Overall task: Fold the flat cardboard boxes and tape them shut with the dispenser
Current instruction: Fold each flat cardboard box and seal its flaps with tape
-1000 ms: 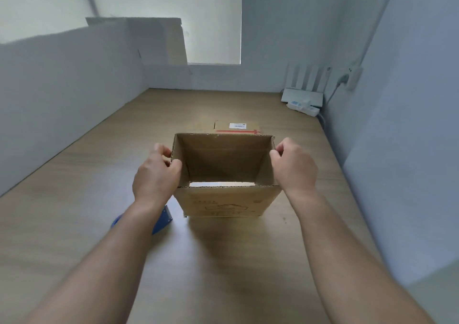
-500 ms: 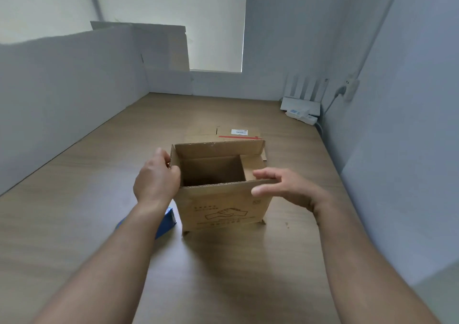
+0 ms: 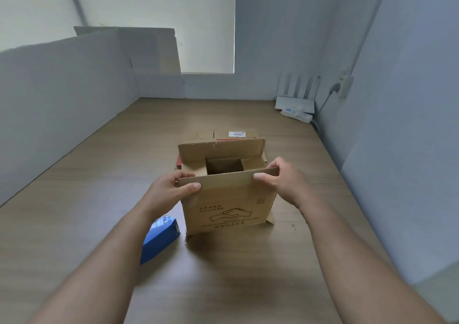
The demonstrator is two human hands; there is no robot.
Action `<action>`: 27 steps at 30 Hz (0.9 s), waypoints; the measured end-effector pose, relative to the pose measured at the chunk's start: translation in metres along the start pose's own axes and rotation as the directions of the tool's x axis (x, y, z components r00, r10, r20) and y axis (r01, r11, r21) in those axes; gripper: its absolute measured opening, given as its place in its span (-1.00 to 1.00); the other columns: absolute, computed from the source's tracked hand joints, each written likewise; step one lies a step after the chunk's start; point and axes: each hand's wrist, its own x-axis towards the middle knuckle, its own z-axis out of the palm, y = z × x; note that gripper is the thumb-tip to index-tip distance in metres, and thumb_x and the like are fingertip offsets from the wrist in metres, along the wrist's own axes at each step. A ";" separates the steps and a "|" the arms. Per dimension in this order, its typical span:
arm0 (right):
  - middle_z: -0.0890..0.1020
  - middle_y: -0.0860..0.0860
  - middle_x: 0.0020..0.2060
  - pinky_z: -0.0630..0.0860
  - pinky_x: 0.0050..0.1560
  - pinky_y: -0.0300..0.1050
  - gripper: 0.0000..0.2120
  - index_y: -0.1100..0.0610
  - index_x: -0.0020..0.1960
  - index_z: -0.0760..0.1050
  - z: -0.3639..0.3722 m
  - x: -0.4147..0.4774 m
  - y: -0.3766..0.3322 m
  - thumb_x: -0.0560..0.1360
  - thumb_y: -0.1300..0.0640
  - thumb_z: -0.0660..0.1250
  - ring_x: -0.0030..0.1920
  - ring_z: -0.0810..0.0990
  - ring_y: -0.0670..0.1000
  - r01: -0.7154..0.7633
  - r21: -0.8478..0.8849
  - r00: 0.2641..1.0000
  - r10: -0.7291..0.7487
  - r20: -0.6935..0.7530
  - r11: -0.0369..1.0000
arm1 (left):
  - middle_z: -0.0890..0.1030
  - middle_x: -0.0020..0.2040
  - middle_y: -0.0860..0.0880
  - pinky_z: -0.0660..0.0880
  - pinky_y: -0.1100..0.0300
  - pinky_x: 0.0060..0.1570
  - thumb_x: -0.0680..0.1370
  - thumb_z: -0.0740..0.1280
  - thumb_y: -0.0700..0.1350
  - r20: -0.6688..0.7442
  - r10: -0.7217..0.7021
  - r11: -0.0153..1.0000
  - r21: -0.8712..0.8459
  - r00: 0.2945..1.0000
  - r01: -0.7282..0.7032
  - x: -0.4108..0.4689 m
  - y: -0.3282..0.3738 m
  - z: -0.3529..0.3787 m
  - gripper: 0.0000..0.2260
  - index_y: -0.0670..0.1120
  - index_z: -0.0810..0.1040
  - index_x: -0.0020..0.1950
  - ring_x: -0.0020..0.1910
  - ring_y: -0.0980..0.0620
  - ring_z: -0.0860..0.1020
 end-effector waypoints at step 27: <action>0.33 -0.01 0.42 0.43 0.23 -0.07 -0.55 -0.02 0.40 0.35 0.039 0.055 0.004 0.53 0.03 0.32 0.38 0.34 0.03 0.030 -0.027 0.996 -0.033 -0.084 0.999 | 0.30 0.46 -0.07 0.49 0.13 0.06 0.56 0.36 -0.09 0.011 -0.194 0.960 -0.203 0.981 0.192 0.047 -0.061 0.037 -0.18 0.20 -0.19 0.55 0.24 -0.02 0.43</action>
